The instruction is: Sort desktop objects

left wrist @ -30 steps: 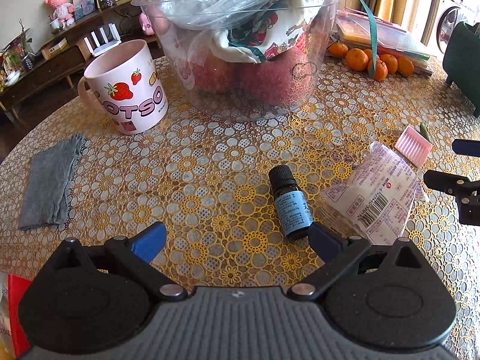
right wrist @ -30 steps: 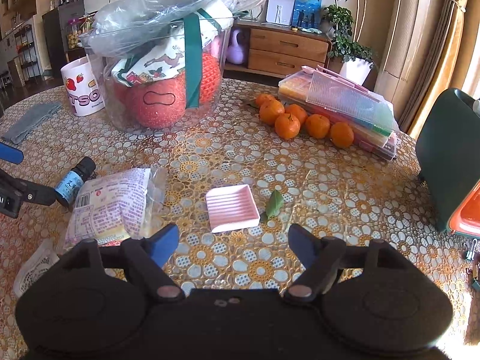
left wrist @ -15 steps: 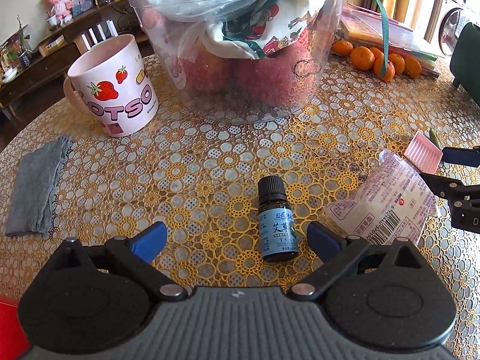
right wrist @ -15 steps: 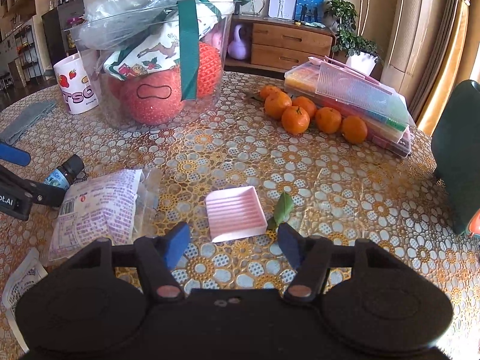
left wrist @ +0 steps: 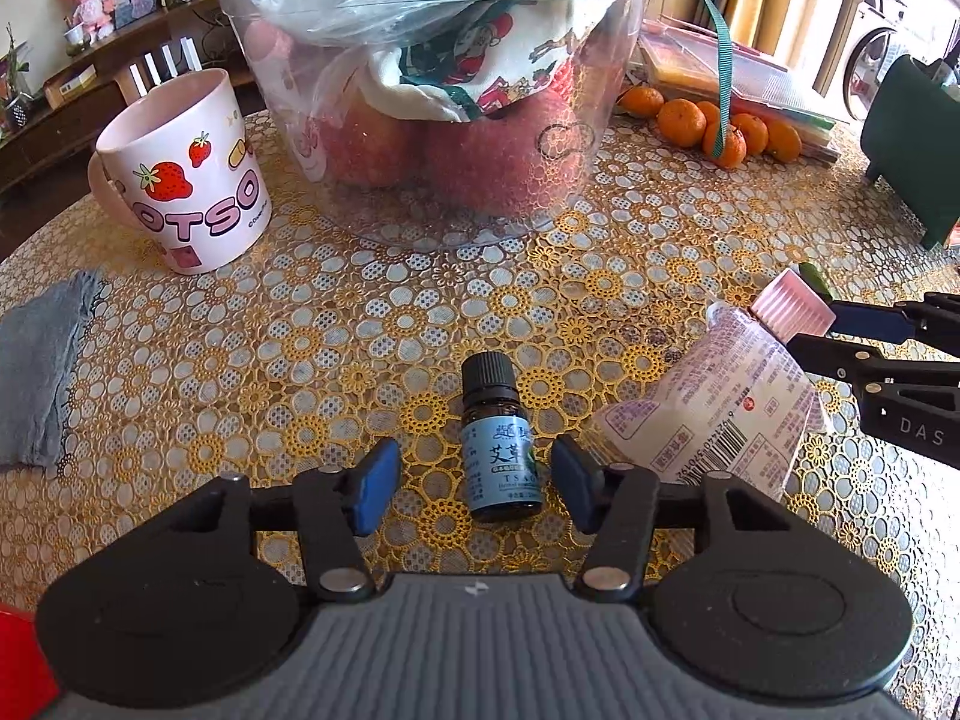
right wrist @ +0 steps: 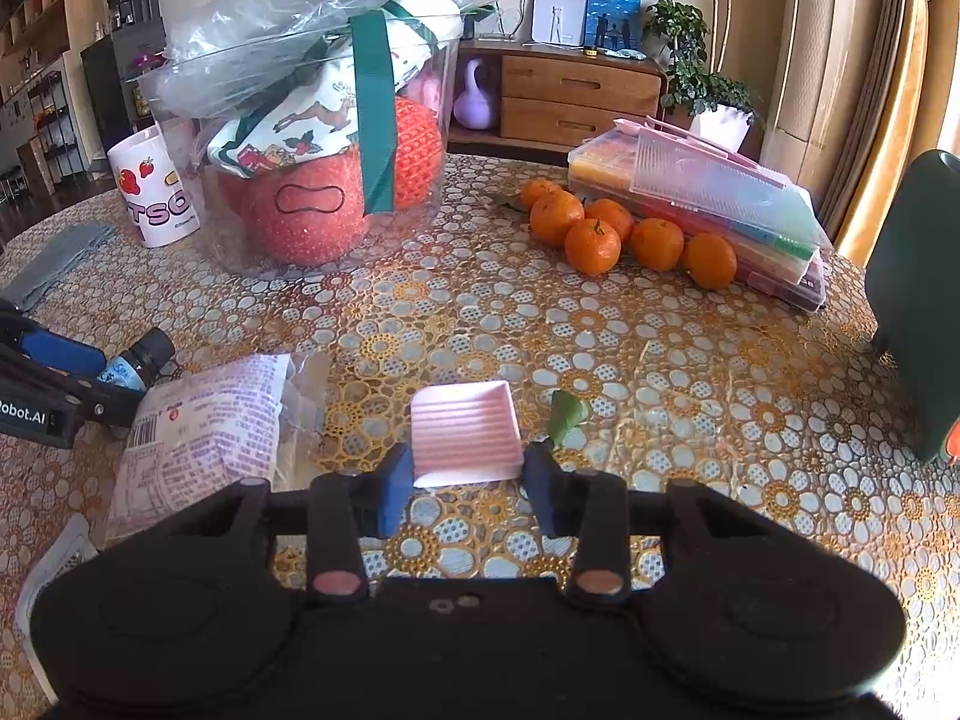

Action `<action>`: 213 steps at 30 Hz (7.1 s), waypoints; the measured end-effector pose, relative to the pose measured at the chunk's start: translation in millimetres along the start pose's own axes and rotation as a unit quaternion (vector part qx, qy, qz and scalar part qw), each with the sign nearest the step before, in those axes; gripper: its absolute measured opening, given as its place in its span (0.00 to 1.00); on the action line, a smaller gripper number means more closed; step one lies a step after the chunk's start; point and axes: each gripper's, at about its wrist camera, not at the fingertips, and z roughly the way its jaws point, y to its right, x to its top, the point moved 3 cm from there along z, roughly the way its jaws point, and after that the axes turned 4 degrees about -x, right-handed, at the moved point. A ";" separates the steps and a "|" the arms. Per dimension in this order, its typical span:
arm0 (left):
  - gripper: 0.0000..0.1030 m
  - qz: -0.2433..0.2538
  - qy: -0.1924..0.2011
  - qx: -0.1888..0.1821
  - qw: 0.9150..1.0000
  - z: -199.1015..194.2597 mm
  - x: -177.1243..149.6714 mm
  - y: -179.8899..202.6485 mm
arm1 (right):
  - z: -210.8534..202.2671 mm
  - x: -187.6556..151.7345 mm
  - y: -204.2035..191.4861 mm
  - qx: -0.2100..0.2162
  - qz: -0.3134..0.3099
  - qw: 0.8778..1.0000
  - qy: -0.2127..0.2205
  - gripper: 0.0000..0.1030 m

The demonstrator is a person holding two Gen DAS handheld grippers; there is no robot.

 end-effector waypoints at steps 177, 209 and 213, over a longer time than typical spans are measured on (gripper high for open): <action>0.22 -0.155 0.049 0.066 0.985 -206.8 -148.3 -266.0 | -135.1 37.2 -381.8 0.188 -0.198 0.961 -0.037 0.65; 0.73 -0.079 0.122 0.034 0.989 -292.0 -173.4 -128.5 | -243.7 -14.5 -265.9 0.184 -0.127 0.974 0.034 0.89; 0.74 -0.075 0.127 0.024 0.989 -289.8 -176.0 -107.5 | -245.1 -27.7 -238.1 0.166 -0.110 0.979 0.037 0.90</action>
